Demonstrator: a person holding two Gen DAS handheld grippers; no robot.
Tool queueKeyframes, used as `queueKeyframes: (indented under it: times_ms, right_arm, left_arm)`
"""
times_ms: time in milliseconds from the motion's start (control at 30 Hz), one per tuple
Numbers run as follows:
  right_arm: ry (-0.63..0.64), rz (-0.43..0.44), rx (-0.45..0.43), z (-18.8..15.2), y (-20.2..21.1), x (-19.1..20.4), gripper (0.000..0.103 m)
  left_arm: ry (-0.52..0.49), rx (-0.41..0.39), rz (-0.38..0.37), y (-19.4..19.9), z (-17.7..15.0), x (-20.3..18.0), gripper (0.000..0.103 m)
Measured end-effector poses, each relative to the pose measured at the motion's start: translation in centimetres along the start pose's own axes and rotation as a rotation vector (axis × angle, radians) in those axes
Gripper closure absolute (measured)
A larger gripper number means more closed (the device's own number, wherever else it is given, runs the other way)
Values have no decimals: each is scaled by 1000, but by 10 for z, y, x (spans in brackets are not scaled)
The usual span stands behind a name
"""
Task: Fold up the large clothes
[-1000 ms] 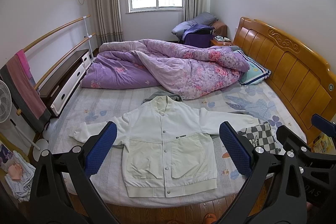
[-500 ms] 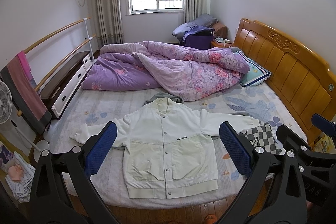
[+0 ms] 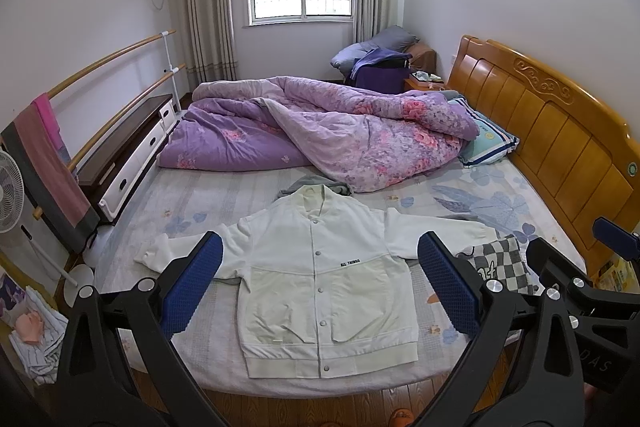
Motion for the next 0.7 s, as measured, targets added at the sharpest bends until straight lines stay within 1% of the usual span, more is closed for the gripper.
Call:
queueKeyframes:
  times_ms: [233, 400, 700]
  right_arm:
    - [8, 2, 11, -2, -9, 16, 8]
    - [12, 5, 15, -4, -16, 26, 8]
    - [28, 8, 45, -4, -34, 32, 8]
  left_arm:
    - [10, 9, 2, -4, -6, 15, 5]
    - [19, 20, 2, -15, -7, 23, 5]
    - [36, 43, 3, -31, -7, 35, 5]
Point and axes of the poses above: each gripper's, at about its wrist camera, not at the fingertips, and y roughly against the way its jaws point, x to its left, z to its top, the point moved 5 cm from there along -y, roughly the way its jaws point, and after that the axes turned 3 degrees about -x, right-handed, at the moved point
